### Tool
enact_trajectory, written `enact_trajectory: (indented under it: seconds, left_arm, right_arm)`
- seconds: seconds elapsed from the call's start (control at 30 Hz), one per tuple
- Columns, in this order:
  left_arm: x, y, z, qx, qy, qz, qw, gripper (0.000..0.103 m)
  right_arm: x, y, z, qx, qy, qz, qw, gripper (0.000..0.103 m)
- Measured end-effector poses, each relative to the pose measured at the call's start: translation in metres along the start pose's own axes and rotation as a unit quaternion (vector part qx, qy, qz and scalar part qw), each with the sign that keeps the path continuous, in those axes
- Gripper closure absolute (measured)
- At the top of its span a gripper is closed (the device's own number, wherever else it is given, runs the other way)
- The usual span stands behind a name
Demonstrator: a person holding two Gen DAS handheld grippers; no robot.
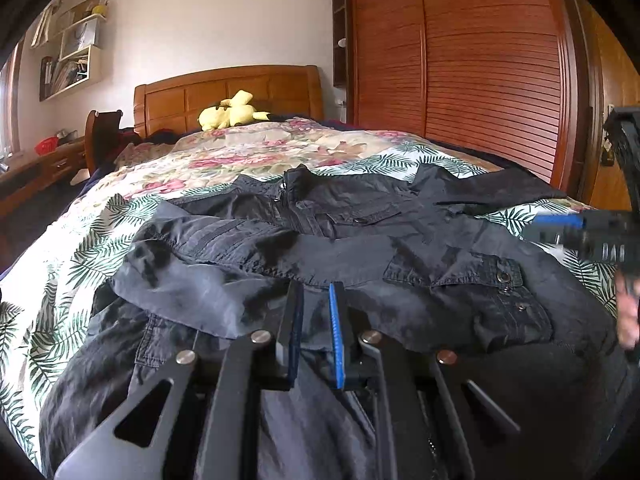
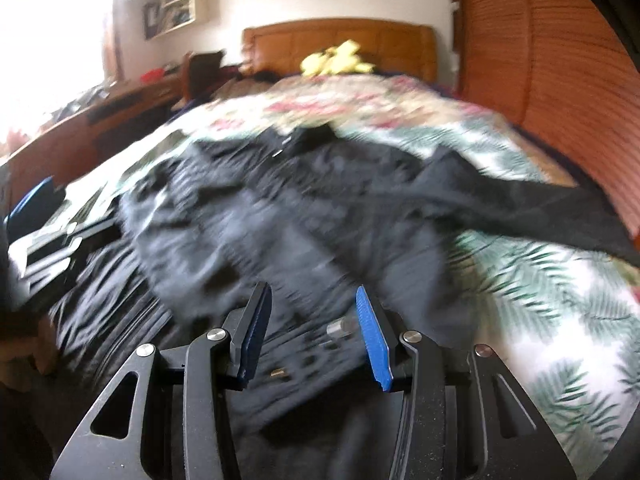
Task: Fold large clothes
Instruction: 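Grasp the other sleeve with the right tool and lift it over the jacket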
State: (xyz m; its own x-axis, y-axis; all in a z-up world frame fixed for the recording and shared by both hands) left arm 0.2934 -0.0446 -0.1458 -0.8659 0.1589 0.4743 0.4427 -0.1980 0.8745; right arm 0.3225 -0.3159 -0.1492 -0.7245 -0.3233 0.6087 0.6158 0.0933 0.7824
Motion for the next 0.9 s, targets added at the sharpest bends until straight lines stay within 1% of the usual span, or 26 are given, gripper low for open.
enact_trajectory:
  seconds: [0.1, 0.17, 0.2, 0.33, 0.43, 0.57, 0.67, 0.73, 0.9]
  left_arm:
    - [0.002, 0.000, 0.001, 0.002, -0.003, -0.003, 1.0000, 0.093]
    - [0.002, 0.000, 0.001, 0.002, -0.003, -0.004, 1.0000, 0.093]
    - [0.002, 0.000, 0.000, 0.001, -0.003, -0.004, 1.0000, 0.093]
    - [0.001, 0.001, 0.000, 0.000, -0.002, -0.004, 1.0000, 0.093]
    - [0.001, 0.001, 0.000, 0.000, -0.002, -0.004, 1.0000, 0.093]
    - [0.001, 0.001, 0.000, -0.001, -0.002, -0.004, 1.0000, 0.093]
    - [0.001, 0.000, 0.000, 0.000, -0.002, -0.004, 1.0000, 0.093]
    - [0.001, 0.001, 0.000, 0.000, -0.003, -0.003, 1.0000, 0.093]
    - [0.001, 0.000, -0.001, 0.001, -0.003, -0.003, 1.0000, 0.093]
  right_arm:
    - [0.006, 0.014, -0.028, -0.021, -0.016, -0.012, 1.000, 0.044]
    - [0.008, 0.019, -0.046, -0.033, -0.015, -0.024, 0.999, 0.043]
    - [0.007, 0.022, -0.057, -0.040, -0.019, -0.025, 0.999, 0.043]
    - [-0.004, 0.031, -0.100, -0.052, -0.057, -0.007, 0.997, 0.042]
    - [-0.012, 0.038, -0.132, -0.074, -0.075, 0.001, 0.994, 0.042]
    - [-0.020, 0.047, -0.171, -0.118, -0.083, 0.004, 0.990, 0.042]
    - [-0.025, 0.054, -0.202, -0.158, -0.109, -0.002, 0.981, 0.042]
    - [-0.027, 0.057, -0.217, -0.182, -0.109, -0.001, 0.977, 0.042]
    - [-0.040, 0.060, -0.257, -0.221, -0.136, 0.016, 0.965, 0.042]
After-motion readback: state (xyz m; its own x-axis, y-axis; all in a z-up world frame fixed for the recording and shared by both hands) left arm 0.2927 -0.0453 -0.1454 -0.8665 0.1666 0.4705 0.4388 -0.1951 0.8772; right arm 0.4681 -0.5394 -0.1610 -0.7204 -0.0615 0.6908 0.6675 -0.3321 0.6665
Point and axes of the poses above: each gripper's, at about its wrist camera, not at the fingertips, and x roughly against the way its jaws point, z to its left, y to its top, the point moved 2 cm from there along -x, roughly the way its jaws point, and after that the axes turned 7 degrees about -x, right-handed, at the moved point
